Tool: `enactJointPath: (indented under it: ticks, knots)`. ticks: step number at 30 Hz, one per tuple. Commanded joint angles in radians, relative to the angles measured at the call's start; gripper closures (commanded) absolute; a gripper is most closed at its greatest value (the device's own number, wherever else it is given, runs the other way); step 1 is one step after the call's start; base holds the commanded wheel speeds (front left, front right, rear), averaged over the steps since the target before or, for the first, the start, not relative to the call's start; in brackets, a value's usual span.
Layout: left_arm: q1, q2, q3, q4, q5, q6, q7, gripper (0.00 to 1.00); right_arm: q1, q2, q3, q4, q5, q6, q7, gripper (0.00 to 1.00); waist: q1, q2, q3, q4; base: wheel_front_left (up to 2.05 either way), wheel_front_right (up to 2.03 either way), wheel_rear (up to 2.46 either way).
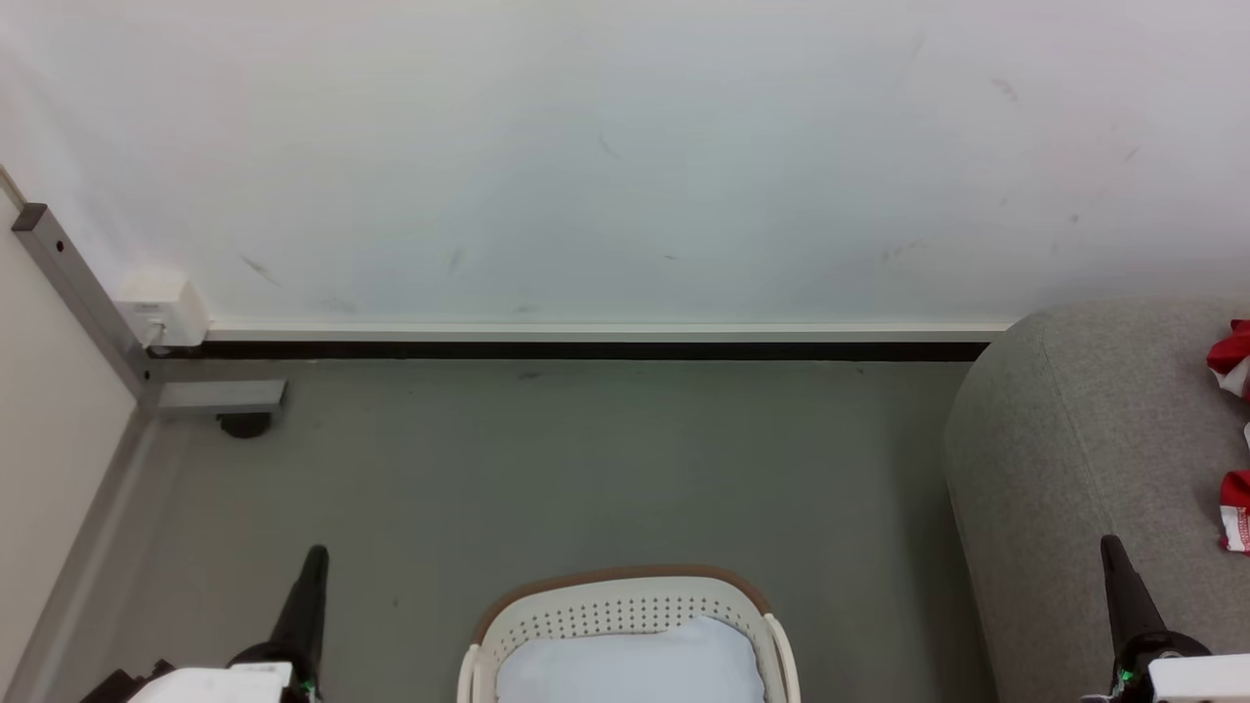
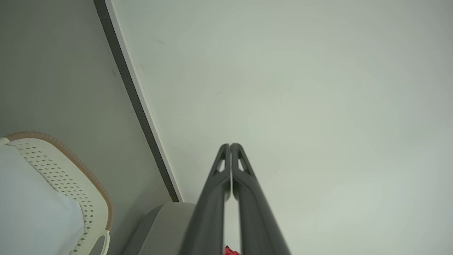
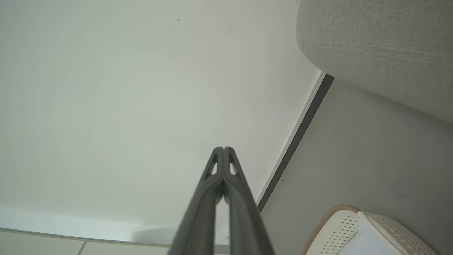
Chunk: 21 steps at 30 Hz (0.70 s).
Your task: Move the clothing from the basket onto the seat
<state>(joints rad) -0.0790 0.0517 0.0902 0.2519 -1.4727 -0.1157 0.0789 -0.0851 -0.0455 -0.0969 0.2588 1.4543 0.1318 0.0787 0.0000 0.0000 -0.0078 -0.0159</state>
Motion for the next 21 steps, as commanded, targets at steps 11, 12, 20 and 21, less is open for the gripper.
enactJointPath:
  ticks: [11,12,20,21]
  knots:
    - [-0.027,0.001,0.019,-0.005,-0.09,-0.013,0.024,1.0,-0.023,-0.008,-0.013,-0.013,0.099,-0.002,0.024,1.0,0.0,0.0,0.006,0.009,0.0,0.0,0.0]
    - [-0.028,0.001,0.02,-0.006,-0.097,-0.014,0.025,1.0,-0.024,-0.008,-0.014,-0.013,0.106,-0.002,0.025,1.0,0.0,0.0,0.006,0.009,0.0,0.0,0.0]
    - [-0.038,-0.001,0.028,-0.006,-0.146,-0.019,0.039,1.0,-0.032,-0.008,-0.021,-0.016,0.162,-0.002,0.039,1.0,0.0,0.0,0.01,0.016,0.0,0.0,0.0]
    - [-0.038,-0.001,0.028,-0.006,-0.146,-0.018,0.04,1.0,-0.032,-0.008,-0.021,-0.016,0.162,-0.002,0.039,1.0,0.0,0.0,0.01,0.016,0.0,0.0,0.0]
